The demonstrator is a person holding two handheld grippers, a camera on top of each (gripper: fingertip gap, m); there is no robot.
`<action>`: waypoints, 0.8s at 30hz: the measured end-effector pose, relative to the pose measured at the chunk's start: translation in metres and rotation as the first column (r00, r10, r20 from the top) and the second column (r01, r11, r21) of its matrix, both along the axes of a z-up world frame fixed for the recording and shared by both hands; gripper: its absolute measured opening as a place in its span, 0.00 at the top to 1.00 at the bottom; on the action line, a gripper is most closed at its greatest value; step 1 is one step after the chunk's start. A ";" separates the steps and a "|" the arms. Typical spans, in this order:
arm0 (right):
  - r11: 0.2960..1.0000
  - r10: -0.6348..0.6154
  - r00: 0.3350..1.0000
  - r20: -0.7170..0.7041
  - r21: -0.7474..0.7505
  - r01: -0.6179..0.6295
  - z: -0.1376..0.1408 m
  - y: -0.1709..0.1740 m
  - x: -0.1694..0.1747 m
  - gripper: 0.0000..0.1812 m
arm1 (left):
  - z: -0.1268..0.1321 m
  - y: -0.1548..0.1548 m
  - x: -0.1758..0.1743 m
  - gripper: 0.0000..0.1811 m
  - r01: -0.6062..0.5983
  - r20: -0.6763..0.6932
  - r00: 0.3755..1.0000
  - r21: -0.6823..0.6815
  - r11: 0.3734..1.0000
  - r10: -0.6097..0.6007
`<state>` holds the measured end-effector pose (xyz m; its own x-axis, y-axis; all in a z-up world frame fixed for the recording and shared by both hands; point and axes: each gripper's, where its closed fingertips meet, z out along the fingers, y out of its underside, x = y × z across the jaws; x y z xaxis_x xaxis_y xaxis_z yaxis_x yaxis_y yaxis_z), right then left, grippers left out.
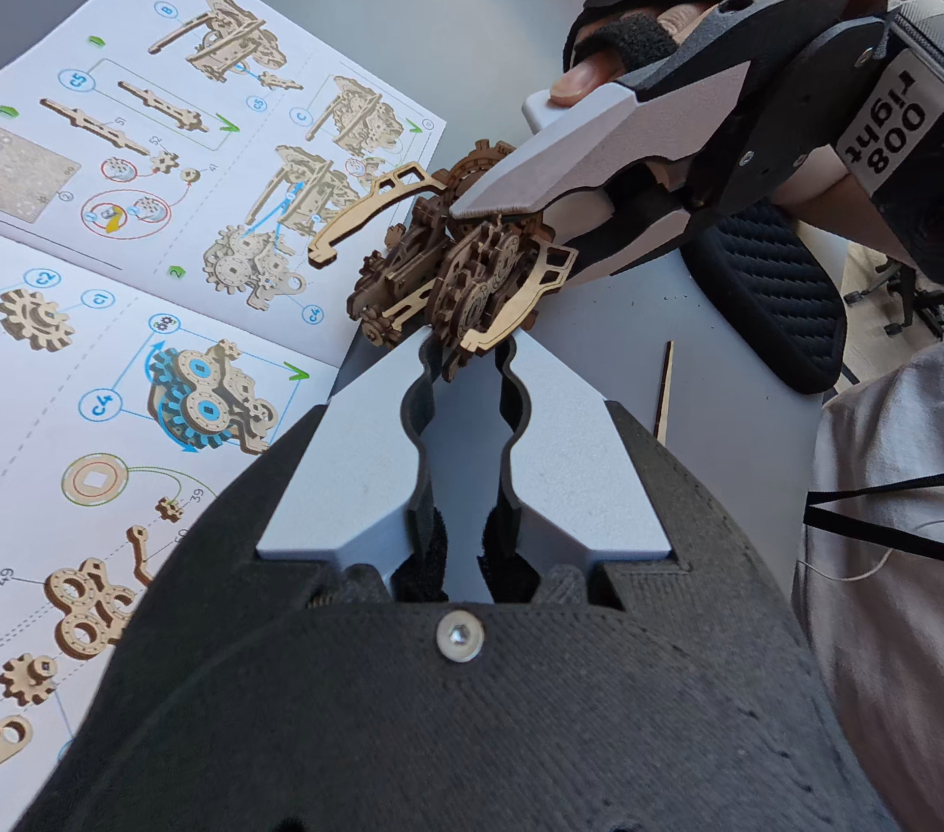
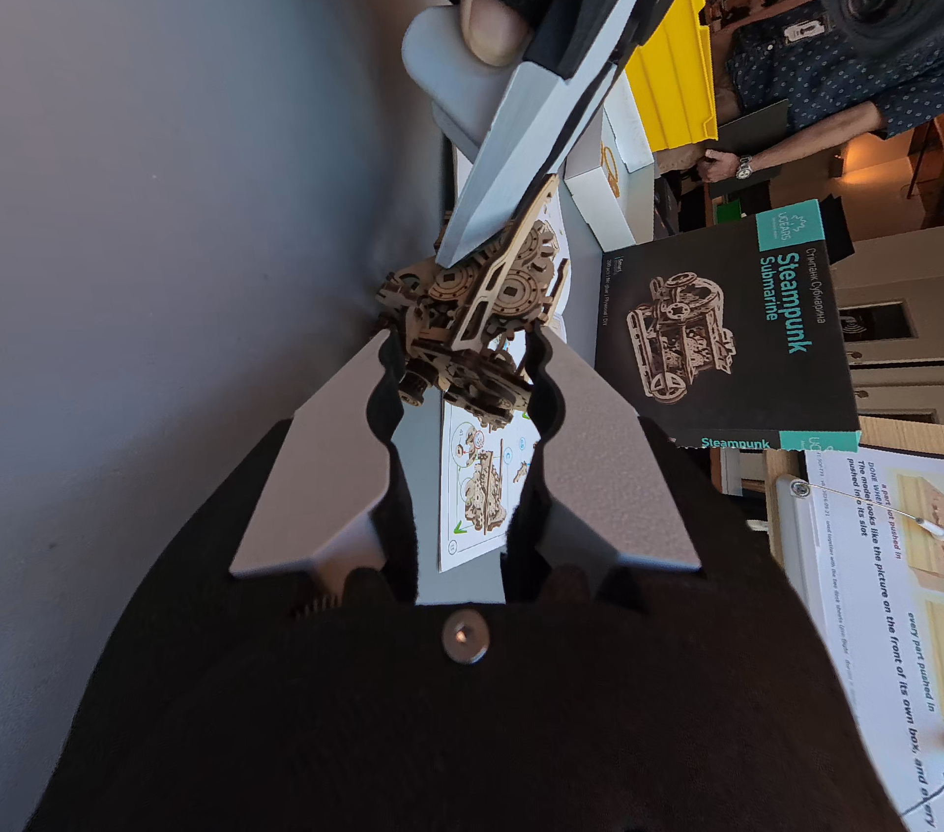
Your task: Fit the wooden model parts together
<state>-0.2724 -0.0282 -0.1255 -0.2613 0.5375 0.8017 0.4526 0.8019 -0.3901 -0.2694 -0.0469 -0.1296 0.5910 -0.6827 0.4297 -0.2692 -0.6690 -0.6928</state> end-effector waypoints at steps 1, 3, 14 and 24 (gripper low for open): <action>1.000 -0.003 1.000 -0.001 -0.019 0.003 0.000 0.000 0.000 0.74 | 0.000 0.000 0.000 0.90 -0.003 0.006 1.000 0.001 1.000 0.003; 0.998 -0.007 1.000 -0.005 -0.065 0.006 -0.001 0.001 0.000 0.73 | 0.000 0.001 0.000 0.90 -0.010 0.025 1.000 -0.001 1.000 0.010; 0.997 -0.050 0.999 0.000 -0.051 0.050 0.000 0.002 -0.003 0.72 | -0.001 0.001 0.000 0.89 -0.034 0.046 0.998 -0.012 0.999 0.035; 0.998 -0.039 0.999 -0.018 -0.041 0.038 0.001 0.002 -0.002 0.74 | -0.001 0.001 0.001 0.89 -0.047 0.035 0.998 0.012 0.999 0.047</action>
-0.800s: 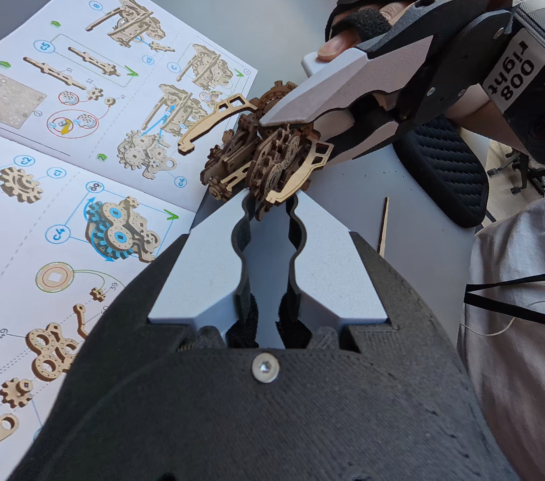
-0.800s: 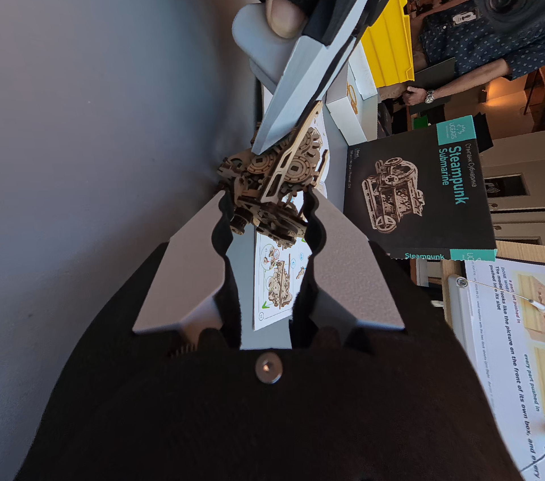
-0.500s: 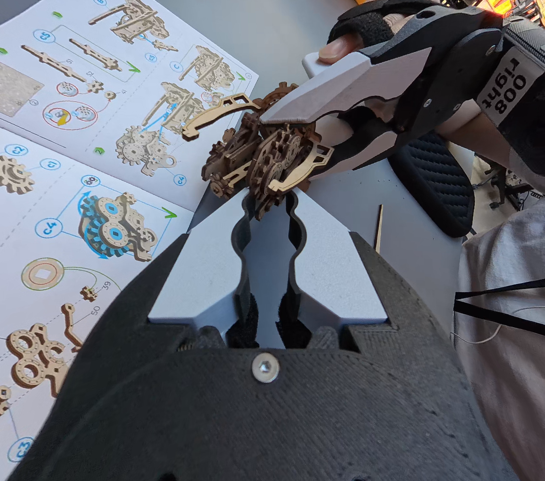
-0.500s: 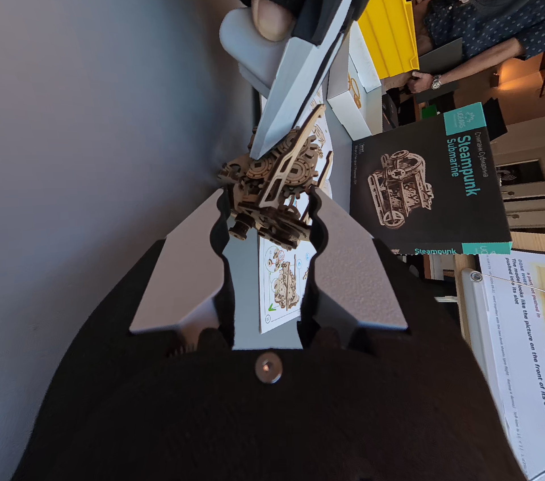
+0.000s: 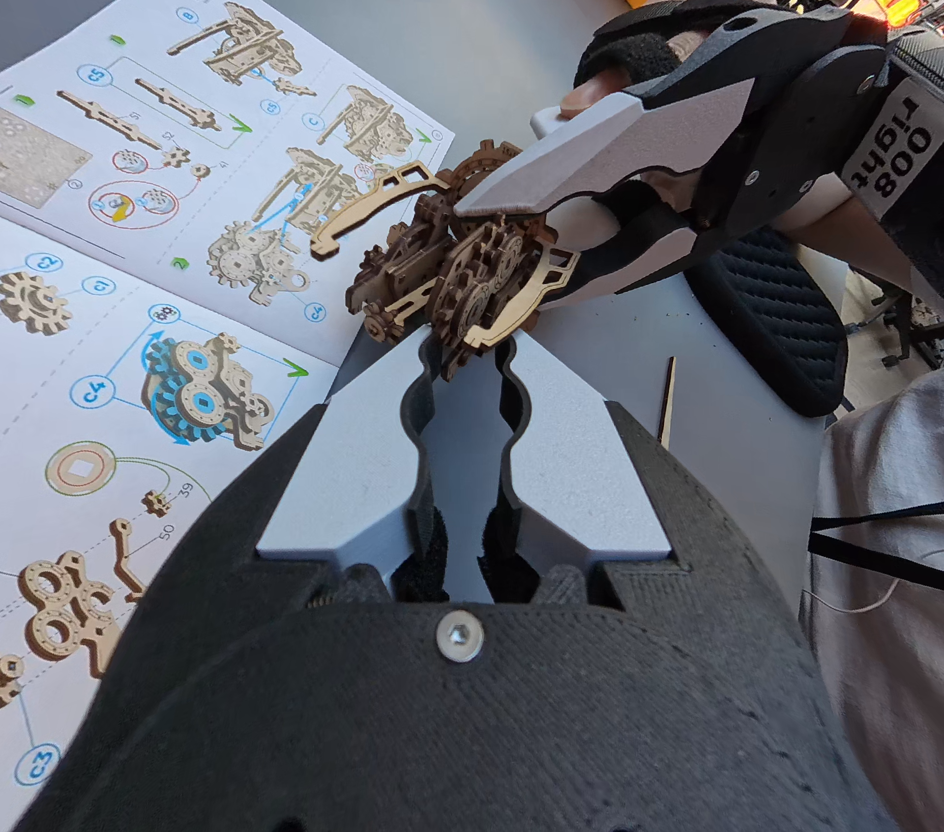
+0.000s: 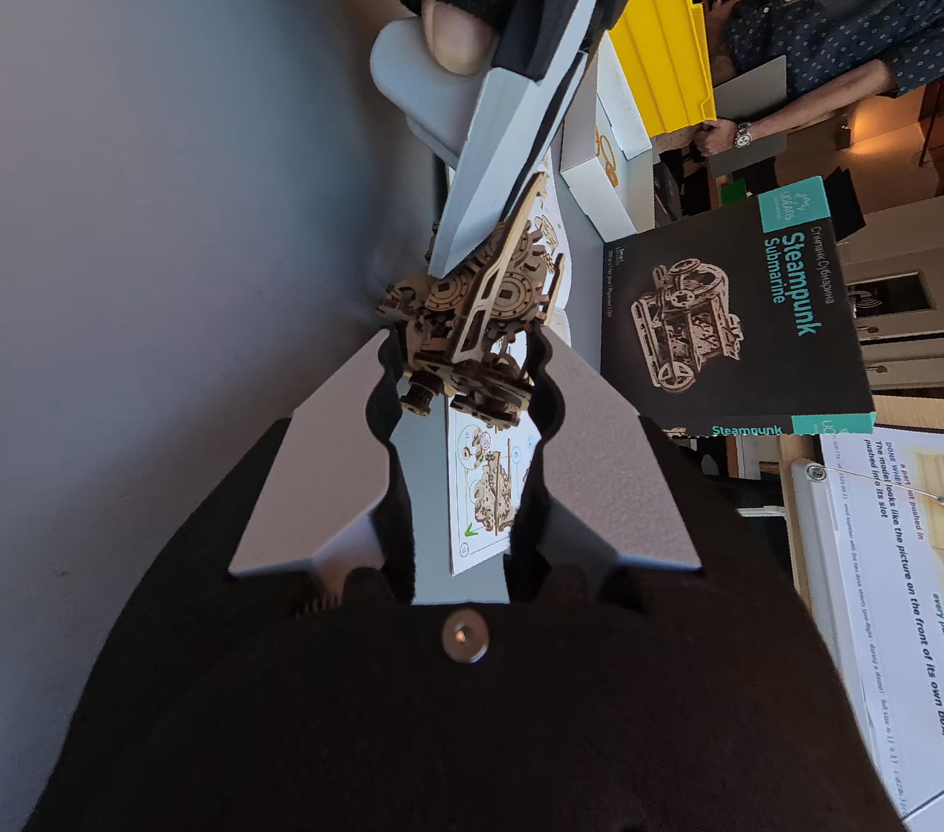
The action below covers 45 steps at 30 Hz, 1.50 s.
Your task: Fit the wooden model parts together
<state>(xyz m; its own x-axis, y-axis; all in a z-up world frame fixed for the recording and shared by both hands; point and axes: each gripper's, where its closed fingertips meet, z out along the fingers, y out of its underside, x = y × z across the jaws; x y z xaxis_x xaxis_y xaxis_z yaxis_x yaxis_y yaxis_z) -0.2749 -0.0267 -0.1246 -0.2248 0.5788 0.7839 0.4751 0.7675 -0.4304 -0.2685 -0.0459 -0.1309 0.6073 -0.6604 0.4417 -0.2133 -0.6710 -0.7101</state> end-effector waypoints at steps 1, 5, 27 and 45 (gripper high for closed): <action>1.000 -0.006 1.000 -0.002 0.003 0.006 0.000 0.001 0.000 0.74 | 0.000 0.000 0.000 0.89 -0.004 0.000 1.000 0.002 1.000 0.004; 1.000 -0.010 1.000 -0.007 0.006 0.010 0.000 0.002 0.000 0.74 | 0.000 0.001 0.000 0.89 -0.012 0.004 1.000 0.009 1.000 0.012; 0.991 -0.082 0.996 0.027 -0.106 0.084 0.000 0.006 0.001 0.74 | 0.002 0.004 0.000 0.90 -0.043 -0.003 0.999 0.032 0.999 0.044; 0.999 0.014 0.999 0.031 -0.038 -0.013 0.000 0.004 0.002 0.71 | 0.000 0.003 0.001 0.89 -0.045 0.046 0.998 -0.009 0.999 0.046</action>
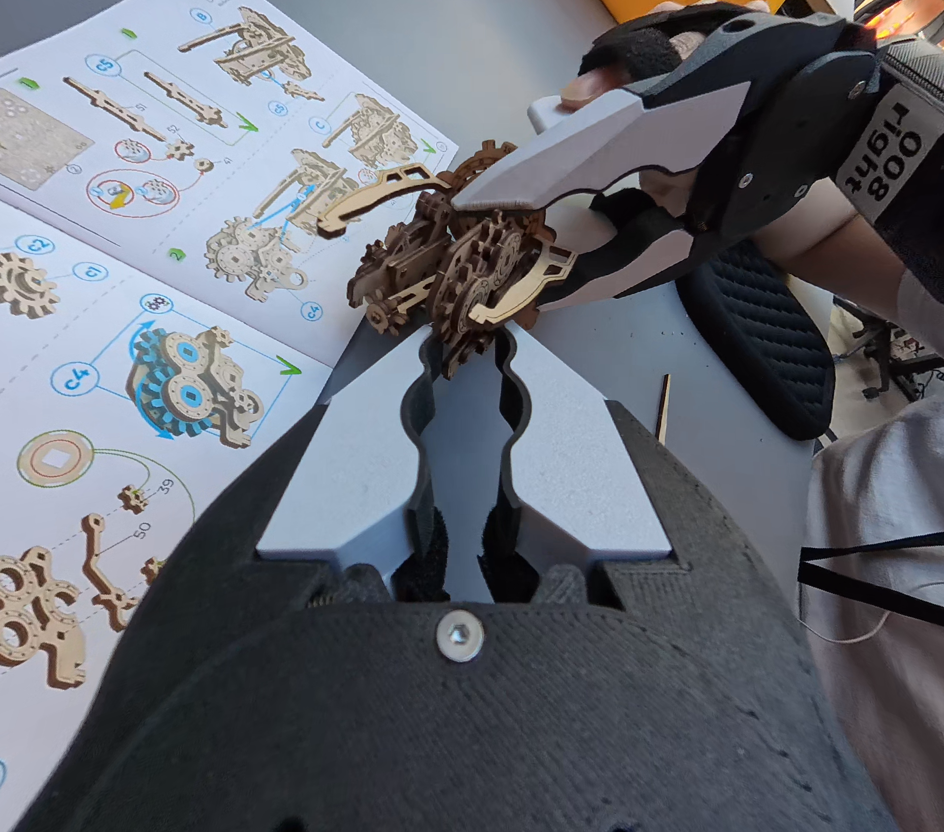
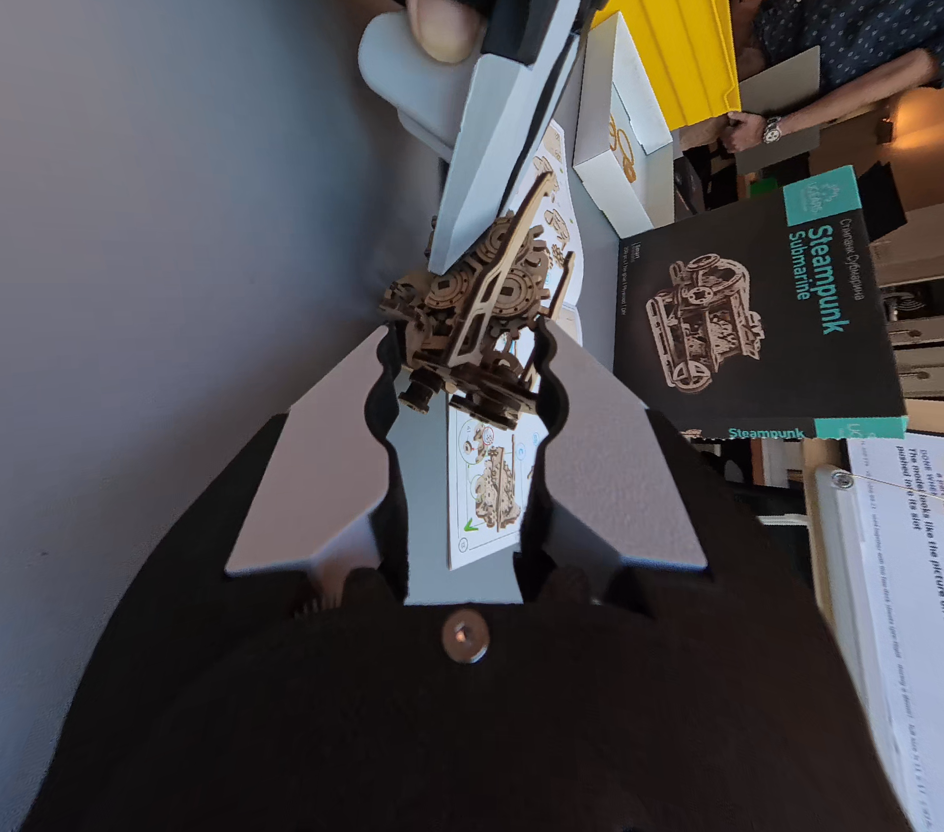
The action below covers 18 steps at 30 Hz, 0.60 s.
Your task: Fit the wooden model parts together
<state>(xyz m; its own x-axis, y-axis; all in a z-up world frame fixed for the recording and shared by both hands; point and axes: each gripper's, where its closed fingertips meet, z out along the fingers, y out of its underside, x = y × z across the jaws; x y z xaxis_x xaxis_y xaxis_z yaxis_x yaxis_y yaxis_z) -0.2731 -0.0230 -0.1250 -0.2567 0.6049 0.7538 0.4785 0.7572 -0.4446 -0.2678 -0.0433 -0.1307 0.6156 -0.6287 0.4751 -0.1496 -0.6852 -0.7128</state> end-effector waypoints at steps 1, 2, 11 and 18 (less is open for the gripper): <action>1.000 -0.003 1.000 0.009 0.027 0.002 0.000 0.001 0.001 0.70 | 0.000 0.000 0.000 0.89 0.000 -0.002 1.000 0.002 1.000 0.000; 0.999 0.000 1.000 0.017 0.047 -0.001 0.000 0.000 0.001 0.70 | 0.000 0.000 0.001 0.89 0.002 -0.002 1.000 0.002 1.000 -0.002; 0.990 0.015 0.998 0.062 0.139 -0.023 0.001 0.002 0.003 0.70 | -0.002 0.000 0.002 0.89 0.022 -0.026 0.999 0.004 1.000 -0.022; 0.992 0.006 0.999 0.036 0.129 -0.011 0.003 0.002 0.002 0.73 | -0.002 0.001 0.001 0.90 0.026 -0.048 0.999 0.010 1.000 -0.026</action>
<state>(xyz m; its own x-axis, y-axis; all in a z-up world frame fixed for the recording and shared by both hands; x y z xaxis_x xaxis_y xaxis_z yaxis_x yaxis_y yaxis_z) -0.2707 -0.0206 -0.1224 -0.2892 0.5007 0.8159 0.4852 0.8114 -0.3259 -0.2666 -0.0426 -0.1324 0.6211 -0.6493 0.4389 -0.2014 -0.6734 -0.7113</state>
